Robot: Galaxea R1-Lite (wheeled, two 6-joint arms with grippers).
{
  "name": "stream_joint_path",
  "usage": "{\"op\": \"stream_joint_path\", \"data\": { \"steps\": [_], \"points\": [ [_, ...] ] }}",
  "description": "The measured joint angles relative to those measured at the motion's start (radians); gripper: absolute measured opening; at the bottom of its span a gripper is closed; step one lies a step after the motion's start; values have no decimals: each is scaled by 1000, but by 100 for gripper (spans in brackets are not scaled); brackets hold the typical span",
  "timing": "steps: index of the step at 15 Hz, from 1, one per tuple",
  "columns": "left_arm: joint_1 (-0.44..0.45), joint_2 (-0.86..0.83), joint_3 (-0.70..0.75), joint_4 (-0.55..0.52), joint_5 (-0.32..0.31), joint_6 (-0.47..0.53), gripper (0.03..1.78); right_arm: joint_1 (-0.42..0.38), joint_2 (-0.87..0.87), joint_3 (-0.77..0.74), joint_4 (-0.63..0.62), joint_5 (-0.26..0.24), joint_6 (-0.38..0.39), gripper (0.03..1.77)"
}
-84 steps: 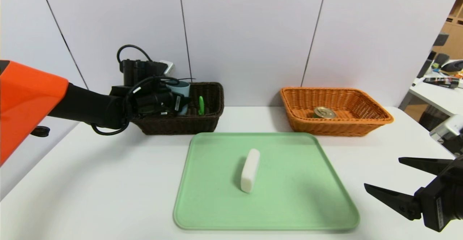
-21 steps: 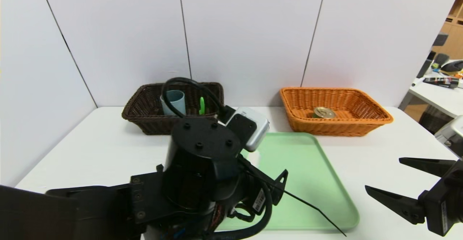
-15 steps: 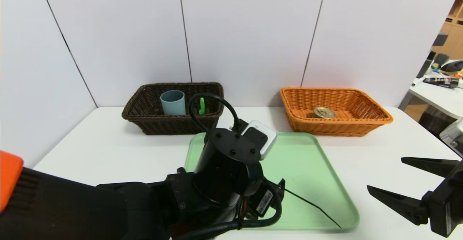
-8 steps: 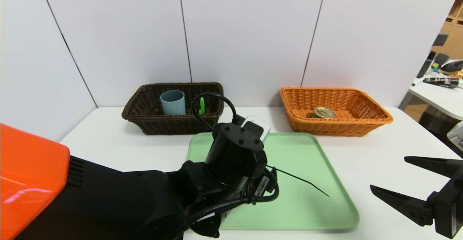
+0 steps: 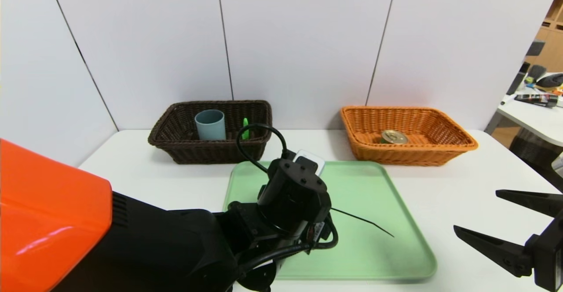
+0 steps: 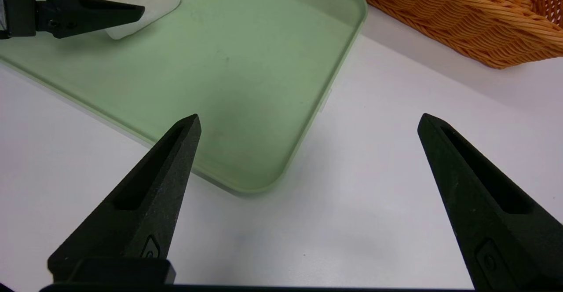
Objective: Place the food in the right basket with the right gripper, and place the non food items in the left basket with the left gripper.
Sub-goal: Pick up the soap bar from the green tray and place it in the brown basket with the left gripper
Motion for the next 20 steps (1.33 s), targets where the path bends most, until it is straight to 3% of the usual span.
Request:
{"op": "stream_joint_path", "data": {
  "steps": [15, 20],
  "points": [
    [23, 63, -41, 1, 2, -58, 169, 1, -13, 10, 1, 1, 0, 170],
    [33, 60, -41, 8, -3, -57, 99, 1, -15, 10, 1, 0, -1, 170]
  ]
}}
